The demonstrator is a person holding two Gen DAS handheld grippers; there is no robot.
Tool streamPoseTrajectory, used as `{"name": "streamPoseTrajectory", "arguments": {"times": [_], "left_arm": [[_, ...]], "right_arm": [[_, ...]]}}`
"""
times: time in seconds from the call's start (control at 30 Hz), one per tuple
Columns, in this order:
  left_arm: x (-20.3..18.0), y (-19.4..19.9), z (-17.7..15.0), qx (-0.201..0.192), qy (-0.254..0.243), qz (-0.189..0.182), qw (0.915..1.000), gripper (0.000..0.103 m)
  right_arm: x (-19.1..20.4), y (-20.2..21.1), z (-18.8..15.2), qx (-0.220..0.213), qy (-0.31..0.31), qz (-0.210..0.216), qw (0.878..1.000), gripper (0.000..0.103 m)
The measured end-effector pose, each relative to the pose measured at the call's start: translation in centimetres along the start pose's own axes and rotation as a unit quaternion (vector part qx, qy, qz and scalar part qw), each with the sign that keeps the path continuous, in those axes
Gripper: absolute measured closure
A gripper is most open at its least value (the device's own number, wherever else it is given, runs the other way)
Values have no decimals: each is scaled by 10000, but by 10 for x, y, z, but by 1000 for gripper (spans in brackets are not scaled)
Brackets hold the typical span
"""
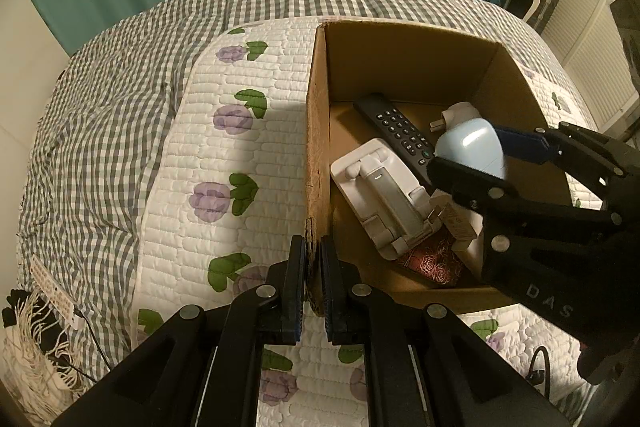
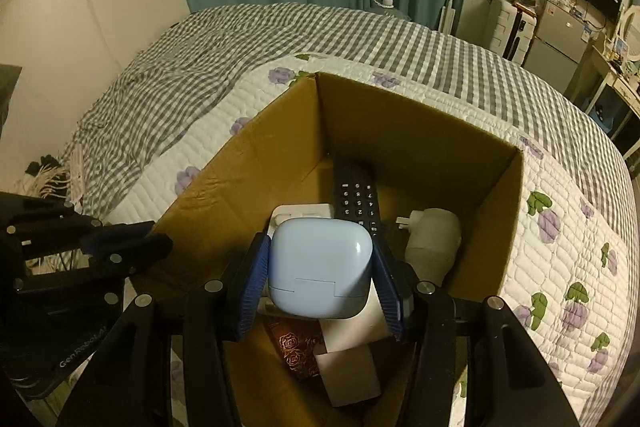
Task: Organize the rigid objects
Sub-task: 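Carry the earbud case with the right gripper into the box and release, then return the right gripper and grasp the white tube with red cap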
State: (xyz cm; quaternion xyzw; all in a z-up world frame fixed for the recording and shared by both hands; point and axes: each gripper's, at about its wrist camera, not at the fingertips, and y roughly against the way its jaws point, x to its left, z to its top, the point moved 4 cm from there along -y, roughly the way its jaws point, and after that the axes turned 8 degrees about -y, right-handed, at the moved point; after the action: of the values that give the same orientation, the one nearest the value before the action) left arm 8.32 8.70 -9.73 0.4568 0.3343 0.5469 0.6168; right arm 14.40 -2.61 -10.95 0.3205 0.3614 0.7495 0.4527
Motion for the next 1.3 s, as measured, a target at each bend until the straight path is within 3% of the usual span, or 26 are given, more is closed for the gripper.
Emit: {"name": "streamPoseTrajectory", "arguments": {"times": [0.07,0.1,0.17,0.3,0.43,0.73,0.9,1.03,1.3], "left_arm": [[0,0,0,-4,13,-17,10000,96],[0,0,0,-1,15,-20,10000,96],[0,0,-1,8,18,-18,10000,96],[1,-3,-1,19,27,-22,10000,96],[1,-3,-1,14,23,-30,10000,96],[2,-2,-1,26,20,-9,10000,96],[2,-1,0,37,20,34,10000,96],[1,-1,0,48,30,59,10000,96],[-1,-3,0,70,8,132,9999,96]], "right_arm": [[1,1,1,-24,-18,59,10000,51],[2,3,1,-67,-35,62,10000,40],[-1,13,5,-272,-98,6,9996,28],[-11,39,15,-637,-213,24,9977,24],[-37,74,23,-1033,-397,-218,9936,20],[-138,148,10,-1573,-1188,-916,9761,10],[-187,148,-17,-1401,-1612,-1247,9689,10],[-225,117,-56,-743,-2009,-1653,9627,10],[-251,52,-113,162,-2668,-1537,9513,10]]}}
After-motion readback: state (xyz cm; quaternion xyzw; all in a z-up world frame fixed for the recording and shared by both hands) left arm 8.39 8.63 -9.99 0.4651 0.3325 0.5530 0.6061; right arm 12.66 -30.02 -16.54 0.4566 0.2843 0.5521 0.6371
